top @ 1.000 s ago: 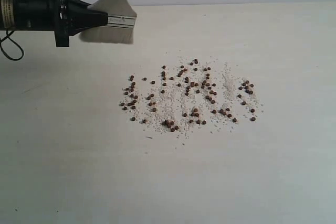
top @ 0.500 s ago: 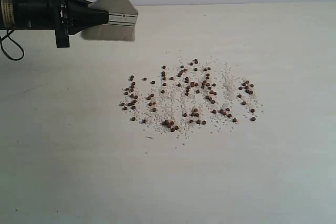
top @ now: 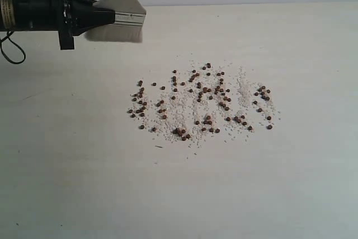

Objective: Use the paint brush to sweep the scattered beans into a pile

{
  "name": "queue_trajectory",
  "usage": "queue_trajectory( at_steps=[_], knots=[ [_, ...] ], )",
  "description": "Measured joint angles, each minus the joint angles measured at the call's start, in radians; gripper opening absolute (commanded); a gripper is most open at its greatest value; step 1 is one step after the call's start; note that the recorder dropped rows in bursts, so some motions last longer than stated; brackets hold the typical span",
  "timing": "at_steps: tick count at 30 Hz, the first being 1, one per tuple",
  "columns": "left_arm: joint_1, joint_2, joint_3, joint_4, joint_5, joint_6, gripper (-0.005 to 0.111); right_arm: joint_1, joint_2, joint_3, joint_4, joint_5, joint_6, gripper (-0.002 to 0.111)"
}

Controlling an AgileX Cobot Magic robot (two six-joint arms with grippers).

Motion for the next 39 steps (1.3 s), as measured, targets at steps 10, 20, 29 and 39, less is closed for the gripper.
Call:
queue_trajectory(
  at_steps=[10, 20, 29, 39],
  knots=[
    [0.0, 0.0, 0.0, -0.002, 0.0, 0.003, 0.015, 0.0, 0.0, 0.0, 0.0, 0.017, 0.004, 0.0],
    [-0.002, 0.0, 0.0, -0.039, -0.007, 0.007, 0.046, -0.002, 0.0, -0.006, -0.002, -0.013, 0.029, 0.0],
    [-0.024, 0.0, 0.0, -0.055, -0.005, 0.011, 0.021, -0.002, 0.0, -0.041, -0.027, 0.004, 0.086, 0.0],
    [-0.048, 0.0, 0.0, -0.057, 0.007, 0.044, 0.02, -0.004, 0.0, -0.044, -0.032, 0.02, 0.098, 0.0]
  ],
)
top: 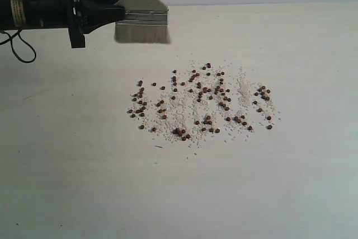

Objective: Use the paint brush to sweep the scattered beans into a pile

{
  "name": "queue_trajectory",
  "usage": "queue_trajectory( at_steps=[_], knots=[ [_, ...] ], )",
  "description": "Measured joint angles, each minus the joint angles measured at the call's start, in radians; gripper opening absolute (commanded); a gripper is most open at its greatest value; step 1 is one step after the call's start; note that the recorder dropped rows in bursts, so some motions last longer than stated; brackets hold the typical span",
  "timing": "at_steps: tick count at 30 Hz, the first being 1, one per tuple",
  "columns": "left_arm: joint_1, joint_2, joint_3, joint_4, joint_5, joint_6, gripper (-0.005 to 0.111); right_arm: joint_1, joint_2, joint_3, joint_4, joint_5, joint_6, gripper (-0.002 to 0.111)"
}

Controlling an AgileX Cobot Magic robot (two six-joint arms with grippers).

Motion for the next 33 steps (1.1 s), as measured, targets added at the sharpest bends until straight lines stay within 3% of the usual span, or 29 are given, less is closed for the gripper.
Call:
queue_trajectory(
  at_steps=[22, 23, 24, 27, 30, 33],
  knots=[
    [0.029, -0.012, 0.0, 0.045, -0.026, -0.014, 0.021, -0.014, 0.0, 0.0, 0.0, 0.025, 0.018, 0.0],
    [0.029, -0.012, 0.0, 0.047, -0.026, -0.014, 0.026, -0.014, 0.0, 0.0, 0.0, 0.025, 0.019, 0.0],
    [0.029, -0.012, 0.0, 0.047, -0.026, -0.014, 0.039, -0.014, 0.0, 0.0, 0.0, 0.025, 0.019, 0.0],
    [0.034, -0.012, 0.0, 0.07, -0.02, -0.014, 0.054, -0.022, 0.0, 0.0, 0.002, 0.002, 0.024, 0.0],
    [0.035, -0.012, 0.0, 0.083, -0.022, -0.033, 0.051, -0.029, 0.0, 0.0, 0.009, -0.029, 0.016, 0.0],
    [0.035, -0.012, 0.0, 0.083, -0.022, -0.037, 0.041, -0.031, 0.0, 0.0, 0.013, -0.033, 0.016, 0.0]
  ],
)
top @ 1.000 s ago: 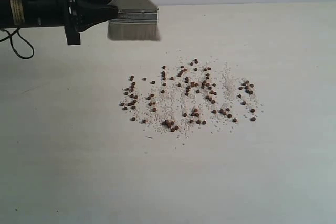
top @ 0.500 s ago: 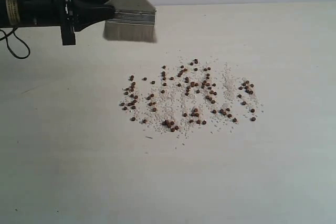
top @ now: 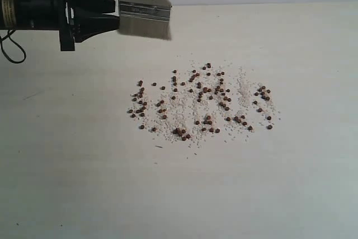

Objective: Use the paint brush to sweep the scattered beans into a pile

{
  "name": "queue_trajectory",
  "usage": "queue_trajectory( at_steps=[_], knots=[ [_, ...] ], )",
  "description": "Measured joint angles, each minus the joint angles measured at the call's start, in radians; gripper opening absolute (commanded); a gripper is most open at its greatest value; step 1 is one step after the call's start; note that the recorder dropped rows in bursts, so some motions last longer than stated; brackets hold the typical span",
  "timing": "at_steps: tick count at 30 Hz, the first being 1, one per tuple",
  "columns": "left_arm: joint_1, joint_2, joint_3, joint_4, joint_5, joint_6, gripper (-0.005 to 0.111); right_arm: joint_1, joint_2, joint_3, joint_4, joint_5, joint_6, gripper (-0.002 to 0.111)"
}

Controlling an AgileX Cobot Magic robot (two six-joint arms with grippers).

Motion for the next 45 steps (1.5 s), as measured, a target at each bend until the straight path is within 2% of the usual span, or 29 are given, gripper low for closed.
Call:
queue_trajectory(
  at_steps=[4, 11, 24, 31, 39, 45],
  knots=[
    [-0.009, 0.0, 0.0, 0.0, 0.0, -0.004, 0.03, 0.0, 0.0, 0.0, 0.0, 0.0, 0.0, 0.0],
    [-0.054, 0.0, 0.0, 0.008, -0.002, 0.002, 0.03, 0.0, 0.0, 0.0, 0.0, 0.0, 0.004, 0.0],
    [-0.056, 0.0, 0.0, 0.042, -0.002, 0.004, 0.03, 0.0, -0.01, 0.0, 0.002, 0.0, 0.008, 0.0],
    [-0.035, 0.0, 0.0, 0.057, -0.002, 0.004, 0.03, -0.008, -0.016, 0.0, 0.002, 0.0, 0.03, 0.0],
    [0.03, 0.0, 0.0, 0.061, -0.002, -0.046, 0.03, -0.021, -0.016, 0.0, 0.0, 0.0, 0.04, 0.0],
    [0.052, 0.0, 0.0, 0.081, -0.002, -0.074, 0.03, -0.025, -0.029, 0.0, -0.044, -0.003, 0.057, 0.0]
  ],
)
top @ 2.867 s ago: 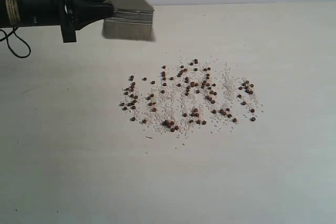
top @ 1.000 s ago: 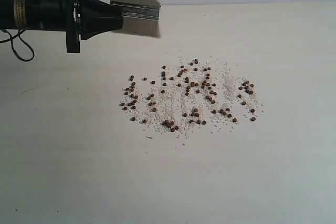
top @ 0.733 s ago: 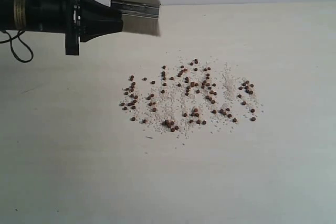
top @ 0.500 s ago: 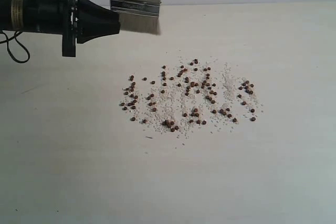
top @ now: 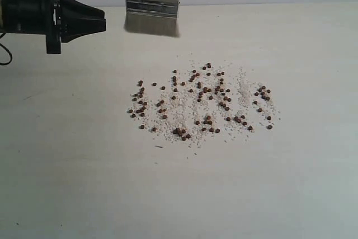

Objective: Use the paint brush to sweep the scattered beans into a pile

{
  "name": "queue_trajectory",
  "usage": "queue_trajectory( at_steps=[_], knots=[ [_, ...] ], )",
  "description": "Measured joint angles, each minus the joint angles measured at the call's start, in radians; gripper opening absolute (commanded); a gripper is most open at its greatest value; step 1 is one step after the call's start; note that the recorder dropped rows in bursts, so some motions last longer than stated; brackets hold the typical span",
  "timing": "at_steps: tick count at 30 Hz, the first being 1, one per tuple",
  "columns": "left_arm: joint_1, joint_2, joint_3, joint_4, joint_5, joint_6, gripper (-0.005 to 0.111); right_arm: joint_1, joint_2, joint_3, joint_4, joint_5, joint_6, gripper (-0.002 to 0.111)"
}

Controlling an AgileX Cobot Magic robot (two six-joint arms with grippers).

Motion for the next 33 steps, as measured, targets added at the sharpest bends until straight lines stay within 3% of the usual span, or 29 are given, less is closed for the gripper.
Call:
queue_trajectory(
  at_steps=[15, 26, 28, 30, 33],
  knots=[
    [0.009, 0.0, 0.0, 0.006, 0.0, -0.002, 0.03, -0.055, -0.028, 0.024, -0.126, -0.002, 0.048, 0.0],
    [0.04, 0.0, 0.0, 0.001, 0.0, -0.039, 0.029, -0.22, -0.179, 0.325, 0.006, -0.004, -0.083, 0.0],
    [0.06, 0.0, 0.0, 0.001, 0.0, -0.105, 0.021, -0.255, -0.22, 0.375, 0.024, -0.004, -0.089, 0.0],
    [0.083, 0.0, 0.0, 0.003, 0.0, -0.157, 0.004, -0.295, -0.274, 0.428, 0.038, -0.004, -0.102, 0.0],
    [0.128, -0.002, 0.0, 0.016, 0.0, -0.22, 0.0, -0.352, -0.366, 0.537, 0.054, -0.006, -0.145, 0.0]
  ],
)
